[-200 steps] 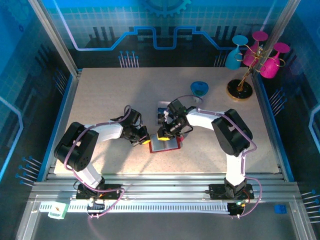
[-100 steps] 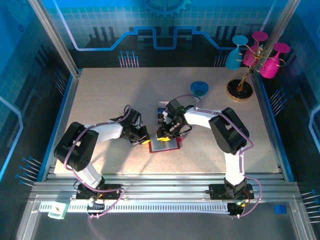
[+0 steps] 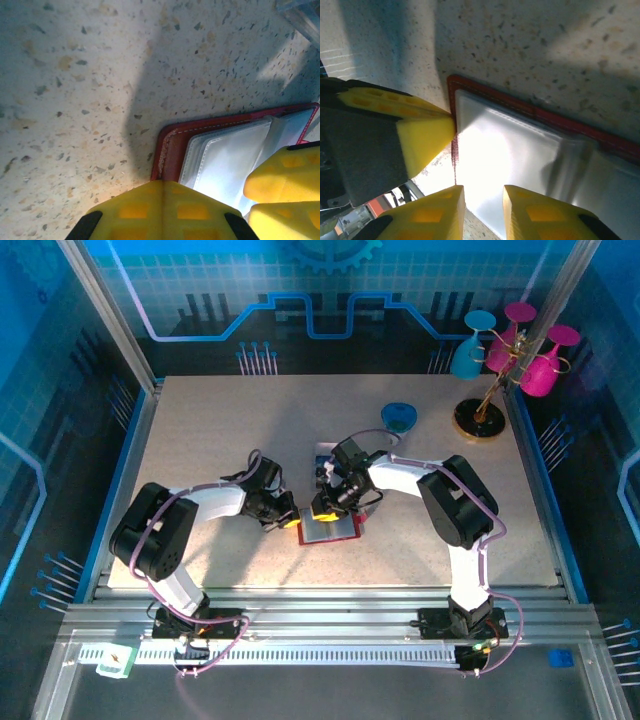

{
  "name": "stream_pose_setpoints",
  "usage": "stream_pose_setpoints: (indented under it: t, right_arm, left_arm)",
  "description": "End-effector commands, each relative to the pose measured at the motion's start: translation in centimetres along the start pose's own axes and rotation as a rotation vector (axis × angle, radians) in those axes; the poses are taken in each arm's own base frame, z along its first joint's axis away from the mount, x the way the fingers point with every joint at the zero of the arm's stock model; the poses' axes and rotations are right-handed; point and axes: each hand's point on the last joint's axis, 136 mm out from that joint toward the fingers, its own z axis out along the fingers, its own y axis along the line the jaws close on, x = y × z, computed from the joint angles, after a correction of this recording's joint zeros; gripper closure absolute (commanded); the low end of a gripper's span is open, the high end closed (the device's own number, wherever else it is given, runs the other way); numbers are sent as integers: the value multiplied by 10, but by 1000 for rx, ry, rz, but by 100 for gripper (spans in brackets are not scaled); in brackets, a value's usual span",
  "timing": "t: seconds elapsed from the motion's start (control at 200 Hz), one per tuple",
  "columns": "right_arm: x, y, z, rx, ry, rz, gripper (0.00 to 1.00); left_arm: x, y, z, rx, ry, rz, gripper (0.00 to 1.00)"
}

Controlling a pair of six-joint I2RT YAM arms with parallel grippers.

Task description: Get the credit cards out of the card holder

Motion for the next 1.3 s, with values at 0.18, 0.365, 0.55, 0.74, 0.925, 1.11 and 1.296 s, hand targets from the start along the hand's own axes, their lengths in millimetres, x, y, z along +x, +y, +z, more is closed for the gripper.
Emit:
stream_pose_setpoints:
  t: [0.18, 0.365, 0.55, 0.74, 0.925, 1.11, 1.296]
  right_arm:
    - [9, 1, 15, -5, 48, 8, 73]
    - [12, -13, 12, 80, 48, 8, 72]
    - [12, -21, 6, 110, 37, 12, 71]
    - [10, -20, 0, 66, 15, 23, 72]
    - [8, -22, 4, -21, -2, 49, 71]
    - [5, -23, 6, -120, -32, 66, 72]
    - [7, -27, 6, -154, -42, 73, 73]
  left_arm:
    - [-4, 4, 1, -31, 15, 5, 97]
    - [-5, 3, 1, -34, 16, 6, 97]
    - [-6, 6, 1, -44, 24, 8, 97]
    - [-8, 6, 1, -49, 25, 8, 97]
    - [-9, 6, 1, -53, 30, 8, 97]
    - [-13, -5, -8, -34, 9, 25, 96]
    - [-18, -32, -29, 50, -47, 47, 87]
